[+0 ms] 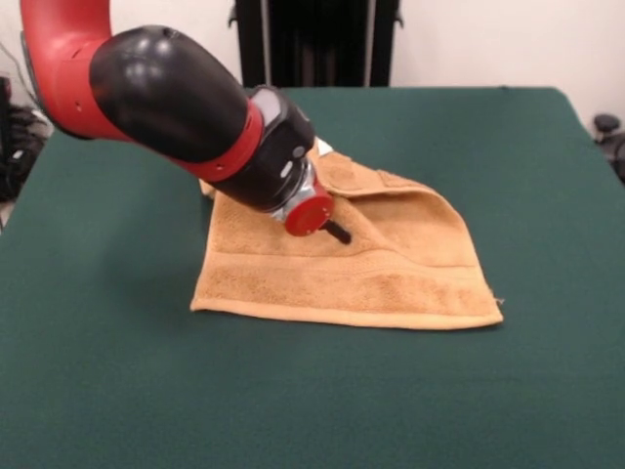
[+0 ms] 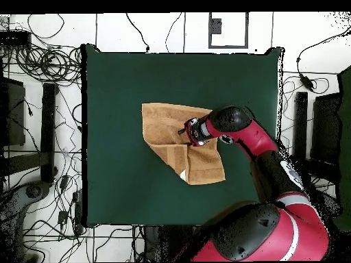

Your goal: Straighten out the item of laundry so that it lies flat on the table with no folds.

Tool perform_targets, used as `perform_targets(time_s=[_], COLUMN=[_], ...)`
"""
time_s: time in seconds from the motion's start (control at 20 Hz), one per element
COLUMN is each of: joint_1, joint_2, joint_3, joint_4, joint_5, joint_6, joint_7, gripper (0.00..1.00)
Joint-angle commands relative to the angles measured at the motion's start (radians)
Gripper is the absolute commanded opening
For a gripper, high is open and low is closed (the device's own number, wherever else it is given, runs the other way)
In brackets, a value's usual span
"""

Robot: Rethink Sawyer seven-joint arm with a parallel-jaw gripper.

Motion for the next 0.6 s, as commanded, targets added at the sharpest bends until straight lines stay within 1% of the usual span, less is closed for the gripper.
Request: perform_targets(time_s=[0.05,0.6], joint_1=[0.009,-0.013], joint_2=[0.065,0.060], joint_3=[0.178,0.220], joint_4=[0.157,0.218], joint_5=[0.085,0.082], joint_6=[-0.079,-0.118], joint_7=[-0.034,-0.043], gripper=[1.00,1.00])
